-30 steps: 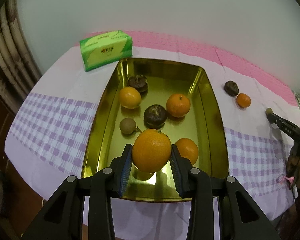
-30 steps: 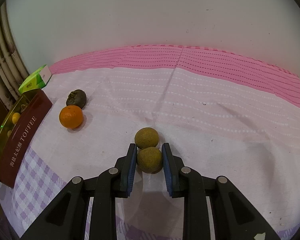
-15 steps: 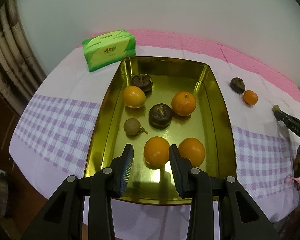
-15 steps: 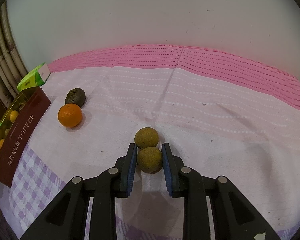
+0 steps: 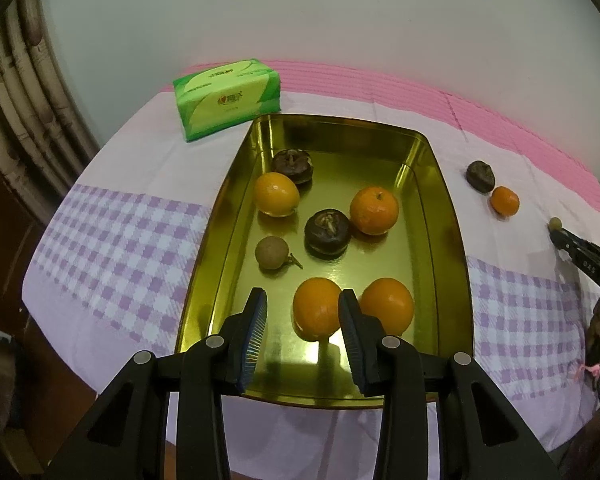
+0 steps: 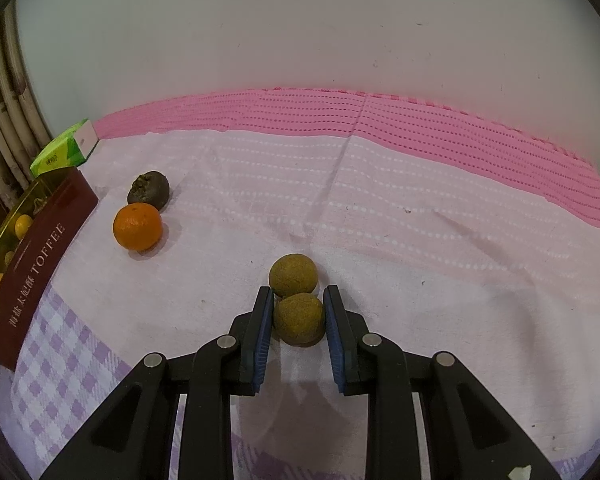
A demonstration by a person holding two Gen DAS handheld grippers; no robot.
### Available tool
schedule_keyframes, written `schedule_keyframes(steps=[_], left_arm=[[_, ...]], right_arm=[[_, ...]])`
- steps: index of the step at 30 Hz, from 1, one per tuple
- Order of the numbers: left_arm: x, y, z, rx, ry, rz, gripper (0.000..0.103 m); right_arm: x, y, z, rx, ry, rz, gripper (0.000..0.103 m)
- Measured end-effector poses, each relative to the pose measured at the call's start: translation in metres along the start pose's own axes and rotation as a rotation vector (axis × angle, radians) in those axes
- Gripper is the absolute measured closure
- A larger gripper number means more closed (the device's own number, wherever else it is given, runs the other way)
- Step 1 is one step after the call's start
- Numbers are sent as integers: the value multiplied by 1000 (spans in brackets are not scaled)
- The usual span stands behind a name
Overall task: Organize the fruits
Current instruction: 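Lower the held mandarin into the gold tray and open the left tool, then carry the two small green fruits into the tray and open the right tool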
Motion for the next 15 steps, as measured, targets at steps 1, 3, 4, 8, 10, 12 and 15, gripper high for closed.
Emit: schedule_keyframes(steps=[1, 3, 4, 8, 10, 12, 15], left_arm=[[0, 0, -1, -2, 6, 4, 64], [0, 1, -3, -2, 15, 9, 64], [1, 1, -3, -2, 17, 9, 64], [4, 2, -6, 0, 25, -3, 56], [8, 3, -7, 1, 39, -18, 50], [13, 5, -8, 0, 50, -39, 49], [20, 7, -10, -6, 65, -66, 48]], right_arm=[[0, 0, -1, 7, 1, 7, 80], [0, 0, -2, 20, 13, 32, 80], [0, 0, -5, 20, 21, 53, 80], [6, 0, -22, 3, 59, 104, 80], [13, 1, -33, -9, 83, 122, 80], [23, 4, -44, -21, 111, 135, 80], [42, 11, -56, -33, 162, 145, 80]])
Point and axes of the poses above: each gripper's, at about its wrist camera, not at the fingertips, and z roughly the way its jaws point, x to its left, y to its top, the point moved 4 cm from there along z, roughly the way its jaws point, and after that the axes turned 11 degrees about -x, right-handed, at the moved point
